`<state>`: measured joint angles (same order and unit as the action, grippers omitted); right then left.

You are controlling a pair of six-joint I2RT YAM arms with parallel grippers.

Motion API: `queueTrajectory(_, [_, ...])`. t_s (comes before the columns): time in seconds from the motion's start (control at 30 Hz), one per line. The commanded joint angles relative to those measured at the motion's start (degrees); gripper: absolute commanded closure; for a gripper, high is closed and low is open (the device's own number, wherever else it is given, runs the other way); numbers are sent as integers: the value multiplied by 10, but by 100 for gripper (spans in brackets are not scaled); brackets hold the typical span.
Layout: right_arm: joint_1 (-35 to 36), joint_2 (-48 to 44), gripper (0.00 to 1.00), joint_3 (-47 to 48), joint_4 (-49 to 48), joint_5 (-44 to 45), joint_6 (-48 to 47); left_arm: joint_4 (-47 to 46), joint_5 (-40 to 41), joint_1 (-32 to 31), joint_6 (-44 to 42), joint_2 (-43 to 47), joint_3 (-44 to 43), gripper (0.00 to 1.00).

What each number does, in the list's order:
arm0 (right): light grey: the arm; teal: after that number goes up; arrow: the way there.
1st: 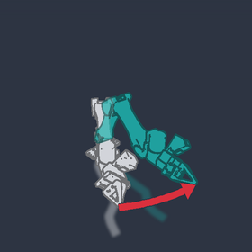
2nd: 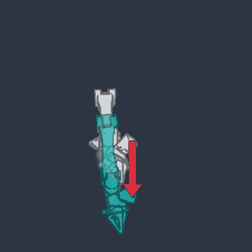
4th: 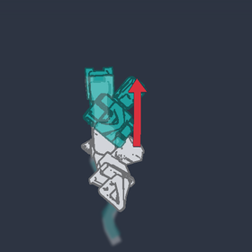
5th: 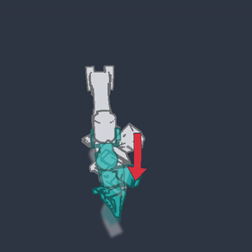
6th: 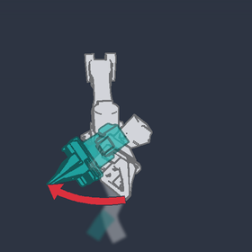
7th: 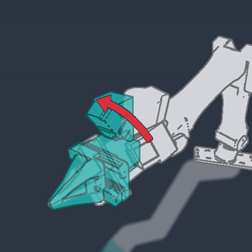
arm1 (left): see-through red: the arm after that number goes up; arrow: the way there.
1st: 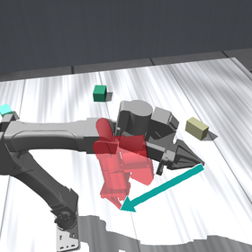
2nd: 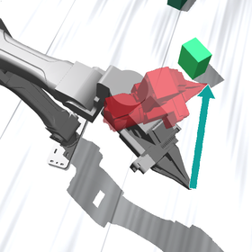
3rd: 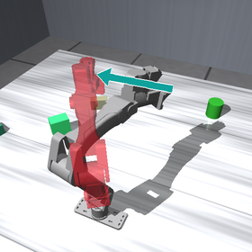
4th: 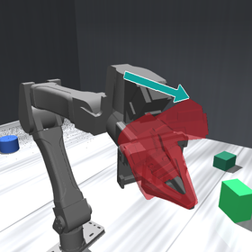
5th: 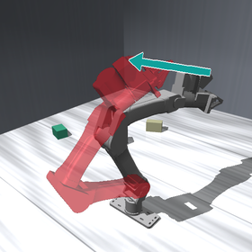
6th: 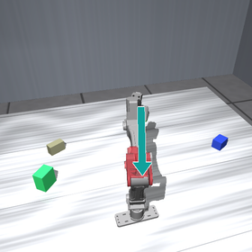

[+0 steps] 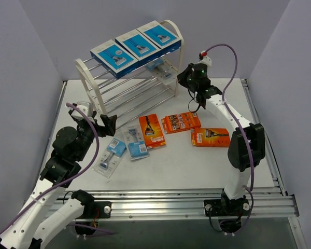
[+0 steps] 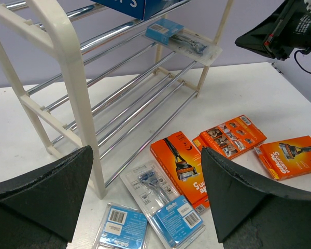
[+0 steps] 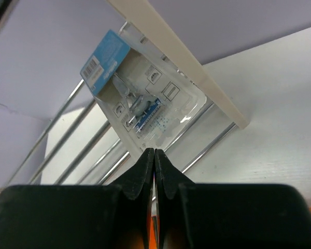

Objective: Place and organize the shaving razors onto the shelf
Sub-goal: Place the shaving razor onto shelf

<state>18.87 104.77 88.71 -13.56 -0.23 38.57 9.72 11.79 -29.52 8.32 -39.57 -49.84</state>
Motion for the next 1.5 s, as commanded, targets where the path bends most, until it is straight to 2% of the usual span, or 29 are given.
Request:
queueTrajectory(0.0, [1, 30, 100, 52, 85, -30, -65, -8, 0, 3, -4, 1, -19, 6])
queueTrajectory(0.27, [1, 60, 100, 98, 150, -28, -100, -7, -3, 3, -6, 0, -20, 6])
queueTrajectory(0.7, [1, 111, 100, 133, 164, -43, -113, -6, -5, 3, -5, -1, -20, 6])
queueTrajectory(1.07, [5, 190, 100, 248, 200, -42, -120, -3, 2, 6, -8, -8, -22, 6])
queueTrajectory(1.47, [4, 216, 100, 259, 159, -68, -85, -4, -4, 10, -8, -11, -22, 6])
